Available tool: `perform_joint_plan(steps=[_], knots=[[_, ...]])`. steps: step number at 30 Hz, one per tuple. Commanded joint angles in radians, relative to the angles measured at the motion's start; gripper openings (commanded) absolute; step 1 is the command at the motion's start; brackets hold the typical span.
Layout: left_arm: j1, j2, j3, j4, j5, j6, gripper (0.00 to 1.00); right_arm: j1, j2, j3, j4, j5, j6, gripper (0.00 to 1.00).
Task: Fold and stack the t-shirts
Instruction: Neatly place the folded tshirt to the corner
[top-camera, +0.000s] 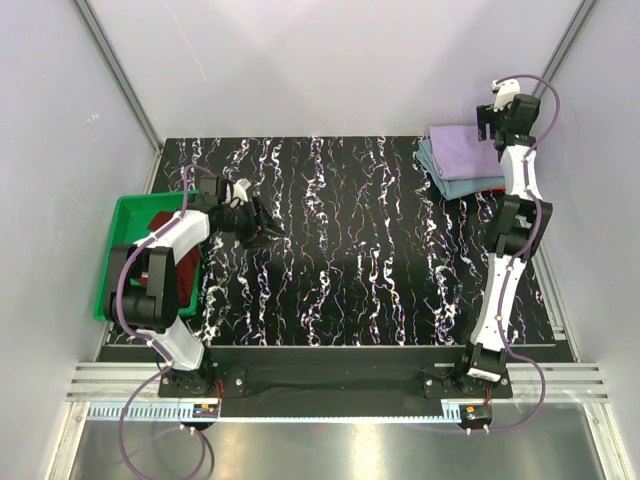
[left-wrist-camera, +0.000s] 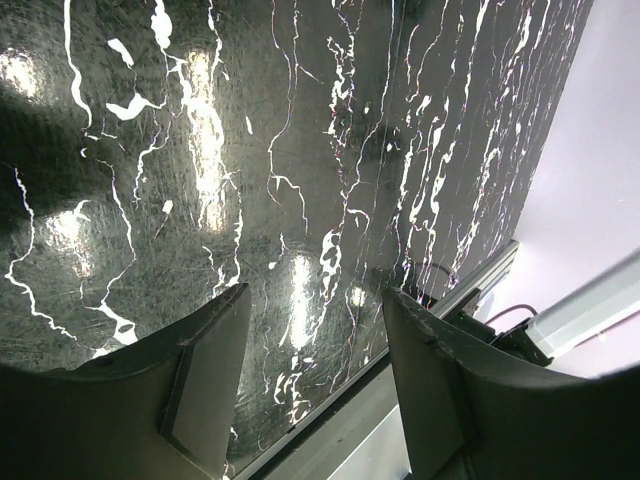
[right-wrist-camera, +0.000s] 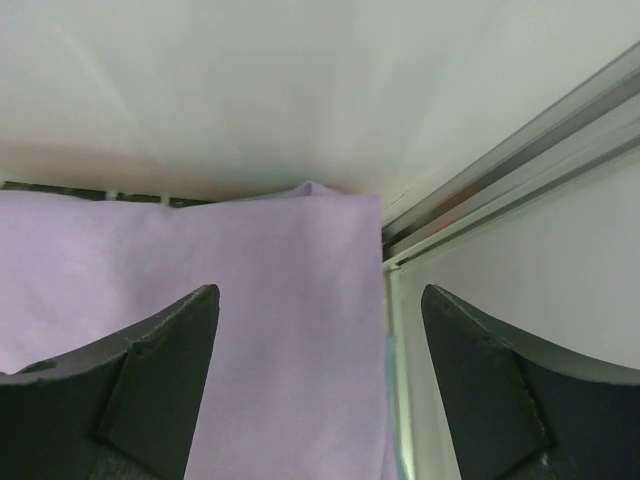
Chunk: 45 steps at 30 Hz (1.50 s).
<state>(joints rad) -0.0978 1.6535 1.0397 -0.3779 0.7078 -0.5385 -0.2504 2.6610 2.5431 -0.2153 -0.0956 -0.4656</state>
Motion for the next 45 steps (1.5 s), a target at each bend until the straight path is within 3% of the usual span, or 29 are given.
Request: perform_joint_plan(steps=[1, 5, 7, 10, 13, 22, 29, 43, 45], knots=[[0.006, -0.050, 0.042, 0.016, 0.035, 0.017, 0.60, 0.040, -0.237, -0.126, 0.091, -0.024, 0.110, 0.89], [0.006, -0.098, 0.074, -0.013, 0.056, 0.034, 0.62, 0.092, -0.341, -0.291, 0.045, -0.035, 0.062, 0.81], [0.006, -0.129, 0.091, -0.042, 0.074, 0.057, 0.62, 0.117, -0.377, -0.342, -0.045, -0.077, 0.044, 0.67], [0.006, -0.187, 0.105, -0.067, 0.041, 0.071, 0.64, 0.147, -0.453, -0.486, -0.065, -0.098, 0.010, 0.55], [0.006, -0.228, 0.085, -0.049, 0.038, 0.055, 0.64, 0.168, -0.515, -0.615, -0.019, -0.075, -0.007, 0.55], [0.006, -0.267, 0.036, -0.004, 0.036, 0.040, 0.64, 0.169, -0.420, -0.624, -0.101, -0.133, 0.067, 0.55], [0.006, -0.248, 0.036, 0.007, 0.059, 0.037, 0.64, 0.207, -0.437, -0.695, -0.067, -0.081, 0.012, 0.64], [0.009, -0.235, 0.029, 0.027, 0.097, 0.022, 0.63, 0.278, -0.421, -0.716, -0.056, 0.174, -0.123, 0.53], [0.009, -0.238, 0.028, 0.028, 0.099, 0.022, 0.63, 0.287, -0.423, -0.718, -0.052, 0.206, -0.140, 0.45]])
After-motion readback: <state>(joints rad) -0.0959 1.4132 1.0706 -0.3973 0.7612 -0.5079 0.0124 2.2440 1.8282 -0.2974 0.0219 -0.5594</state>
